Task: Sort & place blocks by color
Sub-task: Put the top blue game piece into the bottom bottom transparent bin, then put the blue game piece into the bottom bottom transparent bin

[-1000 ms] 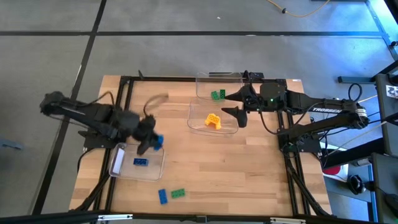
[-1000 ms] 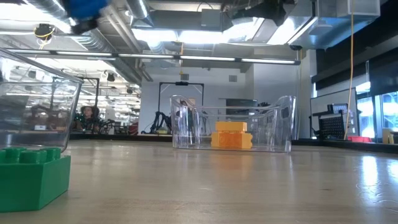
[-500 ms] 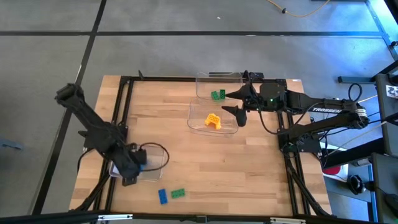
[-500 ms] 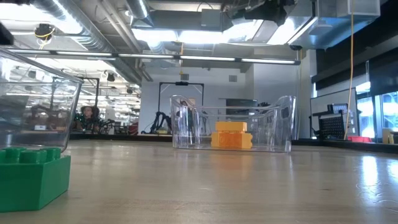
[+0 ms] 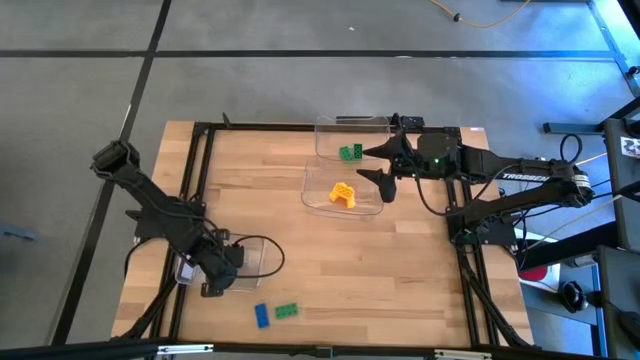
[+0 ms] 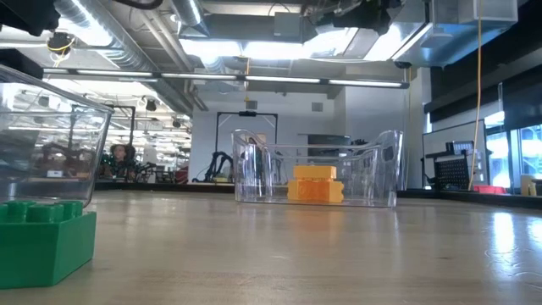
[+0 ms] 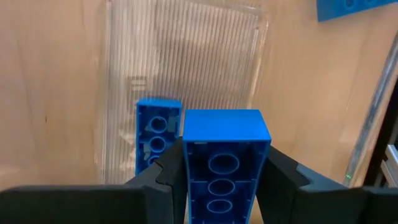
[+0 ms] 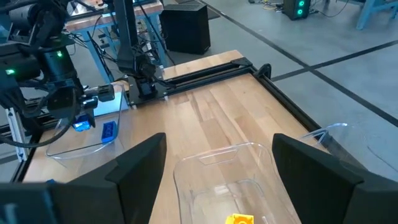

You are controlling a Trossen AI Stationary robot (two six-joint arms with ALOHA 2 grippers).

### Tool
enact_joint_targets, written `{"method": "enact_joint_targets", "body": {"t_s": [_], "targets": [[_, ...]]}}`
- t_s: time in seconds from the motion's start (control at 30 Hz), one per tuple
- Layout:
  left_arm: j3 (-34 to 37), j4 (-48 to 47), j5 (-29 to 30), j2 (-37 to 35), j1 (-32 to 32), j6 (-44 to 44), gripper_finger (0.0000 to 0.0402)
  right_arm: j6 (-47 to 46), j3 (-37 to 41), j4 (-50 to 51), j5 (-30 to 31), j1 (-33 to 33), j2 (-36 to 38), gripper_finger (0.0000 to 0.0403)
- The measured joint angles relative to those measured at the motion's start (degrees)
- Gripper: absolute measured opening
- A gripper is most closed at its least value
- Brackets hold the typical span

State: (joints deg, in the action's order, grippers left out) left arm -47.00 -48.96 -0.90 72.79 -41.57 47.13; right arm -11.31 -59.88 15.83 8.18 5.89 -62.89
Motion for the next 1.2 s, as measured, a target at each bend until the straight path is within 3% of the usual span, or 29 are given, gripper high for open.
{"method": "enact_joint_targets", "body": {"t_s": [0.47,0.8,1.07,1.2], "targets": [[0.0,0.3,-1.7,0.0,0.3,-2.7,0.0125,-0.2,0.0,0.0,1.3,0.0,0.0,0.0294],[0.0,0.2,-2.1,0.0,1.7,1.2,0.0237,-0.2,0.0,0.0,1.3,0.0,0.0,0.0294],[0.0,0.1,-9.3,-0.9,6.2,0.6,0.0268,-0.6,0.0,0.0,1.3,0.0,0.0,0.0294],[0.0,0.1,-8.3,-3.4,8.2,0.2,0.0270,-0.6,0.0,0.0,1.3,0.0,0.0,0.0294]]}}
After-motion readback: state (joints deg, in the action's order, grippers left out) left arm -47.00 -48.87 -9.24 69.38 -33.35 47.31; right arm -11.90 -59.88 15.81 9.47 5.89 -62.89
